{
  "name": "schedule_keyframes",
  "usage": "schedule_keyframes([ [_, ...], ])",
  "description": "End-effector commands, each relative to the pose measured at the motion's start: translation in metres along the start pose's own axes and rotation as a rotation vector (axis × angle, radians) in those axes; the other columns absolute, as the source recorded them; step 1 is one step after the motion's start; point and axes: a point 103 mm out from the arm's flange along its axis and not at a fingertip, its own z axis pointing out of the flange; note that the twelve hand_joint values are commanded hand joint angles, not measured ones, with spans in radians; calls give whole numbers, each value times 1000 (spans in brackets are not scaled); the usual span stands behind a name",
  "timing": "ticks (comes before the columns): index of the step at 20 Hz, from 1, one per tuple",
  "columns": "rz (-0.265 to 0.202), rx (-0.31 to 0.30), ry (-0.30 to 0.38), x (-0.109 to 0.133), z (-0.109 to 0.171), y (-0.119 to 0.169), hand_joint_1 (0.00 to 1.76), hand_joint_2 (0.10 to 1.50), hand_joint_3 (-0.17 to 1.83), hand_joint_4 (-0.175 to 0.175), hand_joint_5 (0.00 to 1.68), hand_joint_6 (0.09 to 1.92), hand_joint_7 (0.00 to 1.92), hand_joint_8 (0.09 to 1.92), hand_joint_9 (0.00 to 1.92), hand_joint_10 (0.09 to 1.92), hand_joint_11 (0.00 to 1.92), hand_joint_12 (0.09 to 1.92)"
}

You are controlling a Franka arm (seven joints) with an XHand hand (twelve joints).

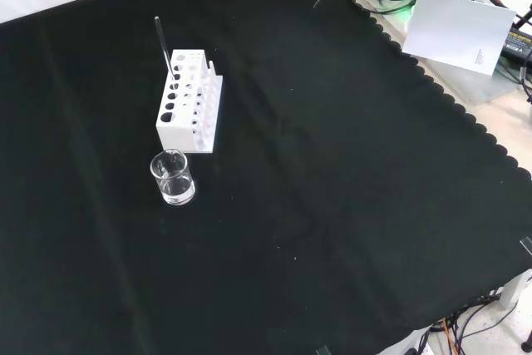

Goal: Take the glass rod from the white test tube rack.

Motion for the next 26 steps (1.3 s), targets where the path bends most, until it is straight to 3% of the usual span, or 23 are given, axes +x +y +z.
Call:
schedule_keyframes([
  [1,14,13,25,-27,24,13,578,933,481,-175,424,105,560,1021,711,1032,485,1381],
  [7,-8,10,18,-28,37,12,584,933,483,-175,439,170,621,1061,769,1079,590,1367],
  [13,-34,26,6,-25,57,11,587,929,495,-175,322,662,680,1114,836,1136,653,1351],
  [16,-42,32,12,-25,64,12,587,927,500,-175,315,784,692,1130,860,1157,681,1345],
  [26,-84,49,26,-20,86,25,586,925,507,-175,306,863,694,1141,912,1181,778,1336],
])
